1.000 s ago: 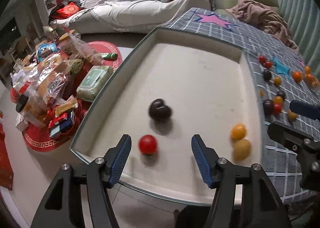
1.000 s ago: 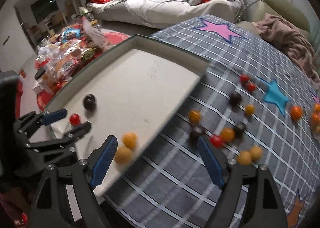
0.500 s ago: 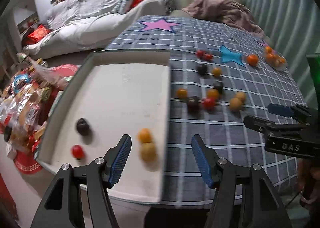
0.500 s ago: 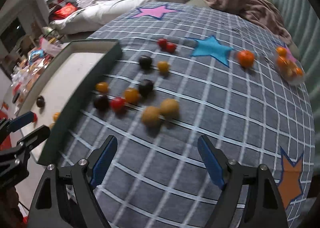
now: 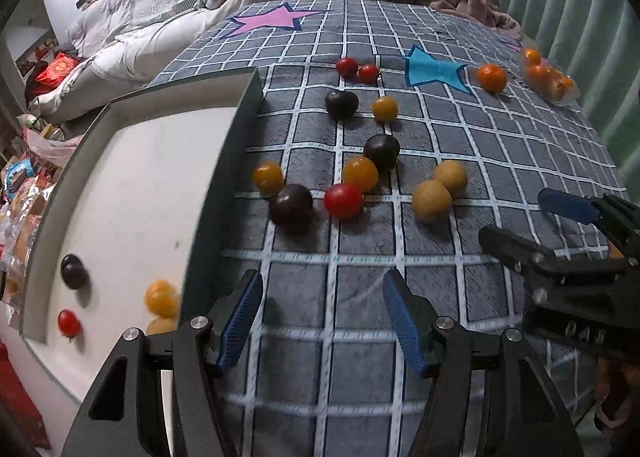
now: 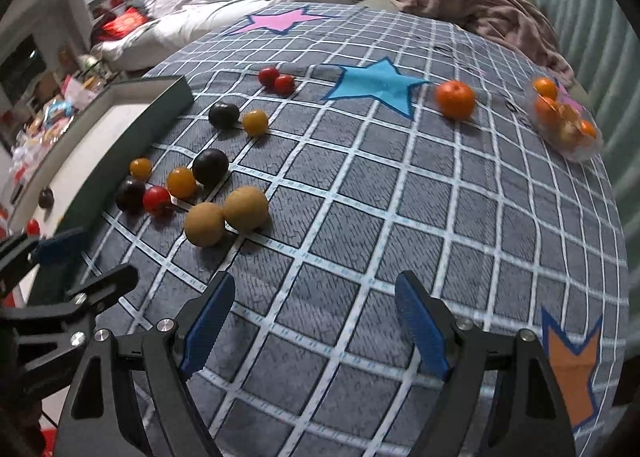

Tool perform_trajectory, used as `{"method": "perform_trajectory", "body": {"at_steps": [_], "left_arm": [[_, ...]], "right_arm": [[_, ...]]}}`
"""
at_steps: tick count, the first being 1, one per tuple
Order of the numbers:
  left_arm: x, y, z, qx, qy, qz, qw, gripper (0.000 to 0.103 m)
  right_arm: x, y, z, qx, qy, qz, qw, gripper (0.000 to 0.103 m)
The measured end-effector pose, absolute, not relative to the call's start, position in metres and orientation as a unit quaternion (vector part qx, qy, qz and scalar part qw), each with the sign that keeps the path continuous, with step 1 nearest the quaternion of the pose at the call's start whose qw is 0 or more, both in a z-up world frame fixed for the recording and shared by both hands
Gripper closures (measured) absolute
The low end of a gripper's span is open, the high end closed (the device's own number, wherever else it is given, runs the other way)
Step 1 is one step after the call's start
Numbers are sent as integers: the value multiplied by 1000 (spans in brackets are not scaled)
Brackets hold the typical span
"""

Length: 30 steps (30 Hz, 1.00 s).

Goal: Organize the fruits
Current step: 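Move both open grippers back over the remaining fruits, then grasp a tan round fruit with the right gripper while the left grasps a red cherry tomato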

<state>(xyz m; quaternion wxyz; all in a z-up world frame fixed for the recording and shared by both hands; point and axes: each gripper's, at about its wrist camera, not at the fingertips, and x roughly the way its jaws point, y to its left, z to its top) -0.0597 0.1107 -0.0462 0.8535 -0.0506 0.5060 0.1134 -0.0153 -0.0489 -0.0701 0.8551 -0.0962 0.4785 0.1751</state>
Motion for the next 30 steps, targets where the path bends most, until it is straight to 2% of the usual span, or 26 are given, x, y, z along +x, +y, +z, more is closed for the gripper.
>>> {"method": "perform_trajectory", "body": {"at_steps": [2,13,26,30], "left_arm": [[-53,111,-49,-48,506,113,854,39],[-27,123,-52,-47,494,108,862,39],[-17,130,-53,-43,491,109,863,39],[-16,130,-53,-43,491,110,863,39]], "right_arm": [[-11,-45,-71,-106,471,189,855,20],[11,-25,-72,-131,436,275,847,47],[32,-16,-73,-106,441,355,817,49],[29,-7,-74,-123,441,348,818,73]]}}
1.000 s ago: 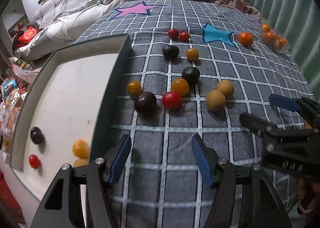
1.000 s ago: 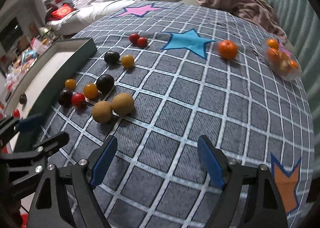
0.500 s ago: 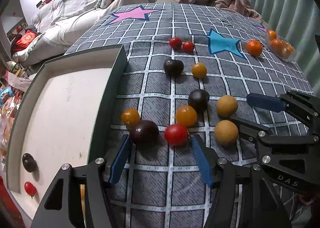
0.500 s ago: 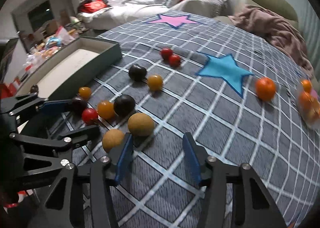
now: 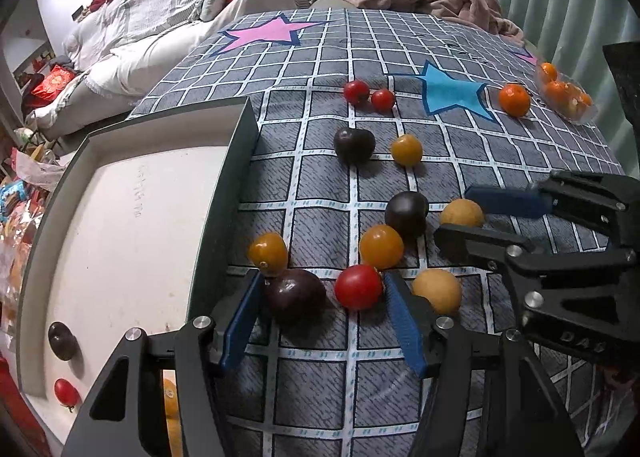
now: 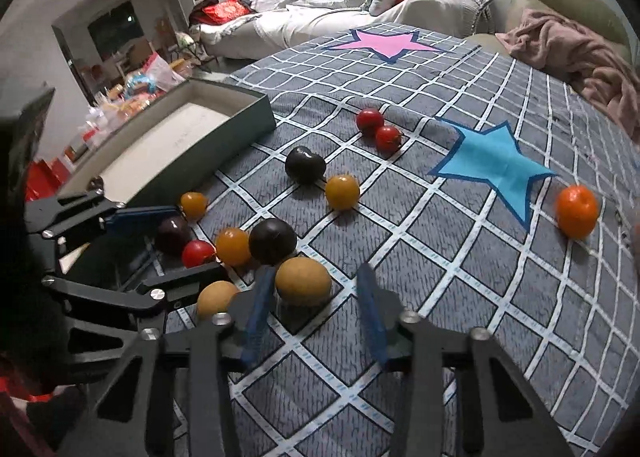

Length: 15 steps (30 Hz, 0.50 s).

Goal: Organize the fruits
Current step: 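Grasp a tan round fruit with the right gripper while the left grasps a red cherry tomato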

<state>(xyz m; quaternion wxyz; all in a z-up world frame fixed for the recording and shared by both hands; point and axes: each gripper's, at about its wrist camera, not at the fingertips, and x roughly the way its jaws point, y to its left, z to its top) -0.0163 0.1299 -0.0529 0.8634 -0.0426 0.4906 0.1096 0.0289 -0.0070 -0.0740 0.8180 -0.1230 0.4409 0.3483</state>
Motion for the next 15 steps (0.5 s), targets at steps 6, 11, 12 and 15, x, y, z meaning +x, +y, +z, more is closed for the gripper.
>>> {"method": "perform_trajectory", "body": {"at_steps": [6,11,12,15], "left_arm": [[-19,125,-53,-34,485,109,867,40],[-20,125,-53,-36,481,108,869,42],[-20,125,-52,-34,480,110,870,44],[-20,123,-52,-24,478,116,870,50]], "right_arm": [[23,-20,-73,-92,447,325,829,73],[16,-31,-72,-84,448,313,833,73],[15,-32,-72,-83,448,311,834,73],[14,-36,-72,-77,449,306,836,73]]}}
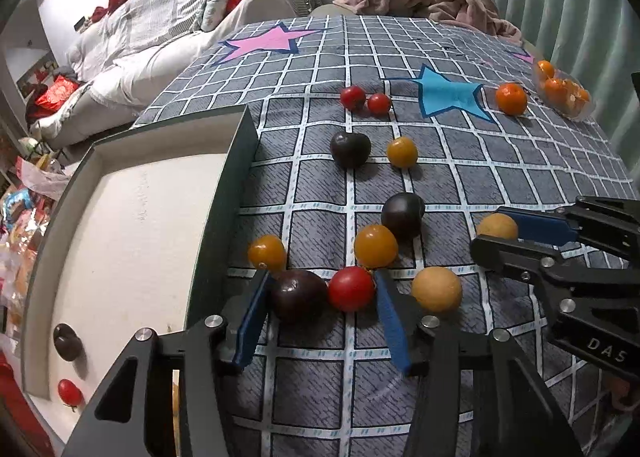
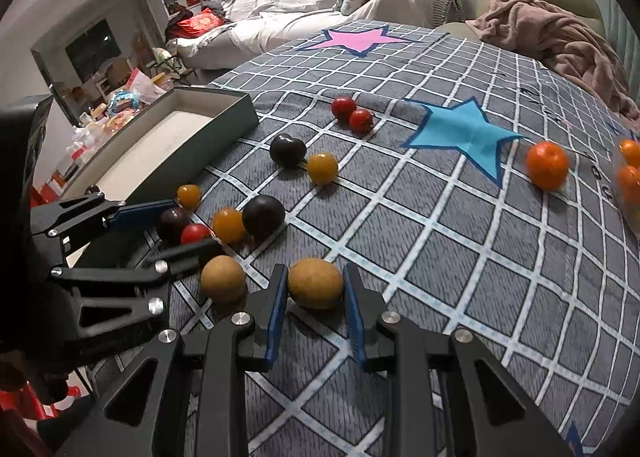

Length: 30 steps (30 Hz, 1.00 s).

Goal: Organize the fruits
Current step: 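Grasp a tan round fruit with the right gripper while the left grasps a red cherry tomato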

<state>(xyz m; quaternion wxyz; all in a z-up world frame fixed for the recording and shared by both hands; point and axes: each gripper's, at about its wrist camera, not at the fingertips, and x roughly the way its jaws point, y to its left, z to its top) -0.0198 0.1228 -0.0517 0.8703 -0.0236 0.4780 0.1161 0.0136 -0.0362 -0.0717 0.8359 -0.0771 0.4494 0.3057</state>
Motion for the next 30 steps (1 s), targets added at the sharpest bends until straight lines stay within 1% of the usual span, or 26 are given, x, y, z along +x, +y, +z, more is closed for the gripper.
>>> {"method": "perform_trajectory", "body": {"at_steps": [6,11,16,24,30], "left_arm": [[-26,117,-50,-9,471,117,875,50],[-37,121,-44,-38,464,98,880,50],[-44,116,-49,-24,466,106,878,50],[-59,113,-47,-31,471,113,875,50],[-51,100,-51,-27,476,100,873,50]], "right_arm": [[10,-44,-71,-64,452,299,838,73],[7,-53,-71,-50,453,294,840,73],[7,-56,-72,-40,455,293,840,73],[5,-59,-72,-35,455,291,841,73],[5,-59,-72,-36,456,288,841,73]]}}
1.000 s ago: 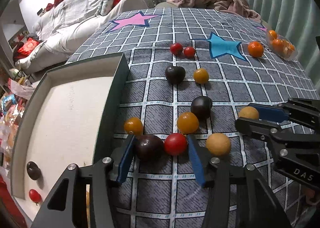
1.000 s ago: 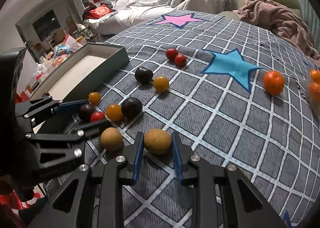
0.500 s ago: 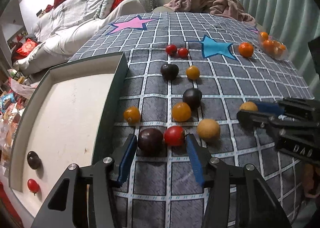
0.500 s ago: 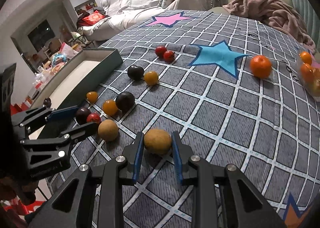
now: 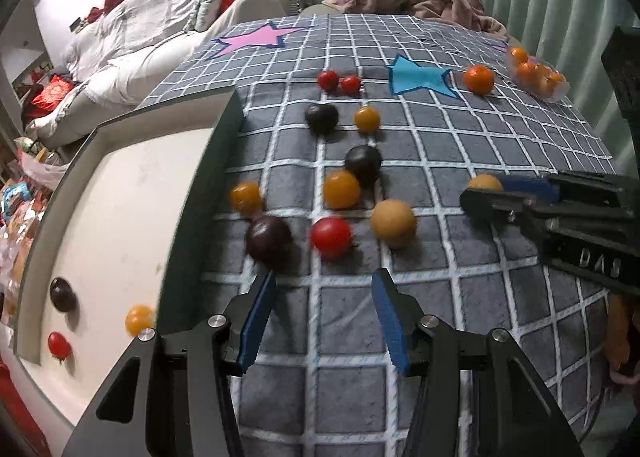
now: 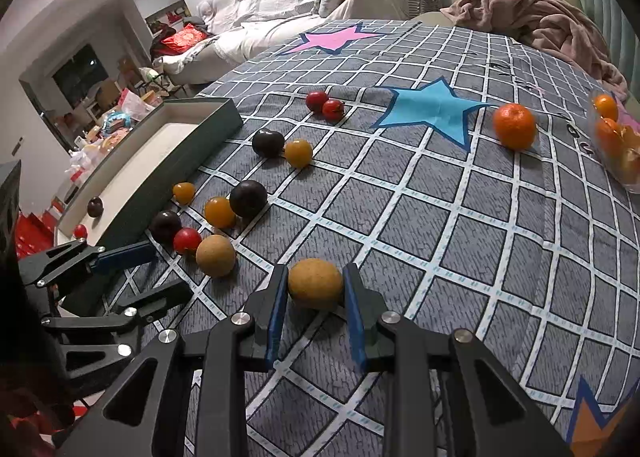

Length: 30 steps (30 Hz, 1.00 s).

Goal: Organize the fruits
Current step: 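Grasp a tan round fruit with the right gripper while the left grasps a red cherry tomato, then carry both fruits into the white tray and open both grippers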

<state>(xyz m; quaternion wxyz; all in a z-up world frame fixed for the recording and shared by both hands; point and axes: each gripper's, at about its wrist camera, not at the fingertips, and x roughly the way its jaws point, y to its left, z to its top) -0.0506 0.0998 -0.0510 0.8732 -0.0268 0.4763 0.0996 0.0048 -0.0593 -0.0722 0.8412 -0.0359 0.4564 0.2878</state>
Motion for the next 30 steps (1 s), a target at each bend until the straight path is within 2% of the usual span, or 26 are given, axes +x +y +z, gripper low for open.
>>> {"method": "perform_trajectory", "body": {"at_steps": [4,6,9,11,12,30], "left_arm": [[-39,92,-50,-11,469,89,879,50],[-36,87,-50,0,463,83,882,54],[-32,86,-50,8,459,85,884,65],[-30,88,-50,9,458,87,885,79],[-30,91,-49,7,458,88,885,80],[-60,102,-31,-42,455,85,885,80]], "right_arm": [[3,-61,-72,-30,458,286,841,73],[2,-63,-72,-28,458,284,842,73],[0,-65,-71,-25,458,282,842,73],[-1,-67,-71,-21,458,280,843,73],[-1,-69,-71,-18,459,279,843,73],[-22,-77,-63,4,473,263,841,73]]}}
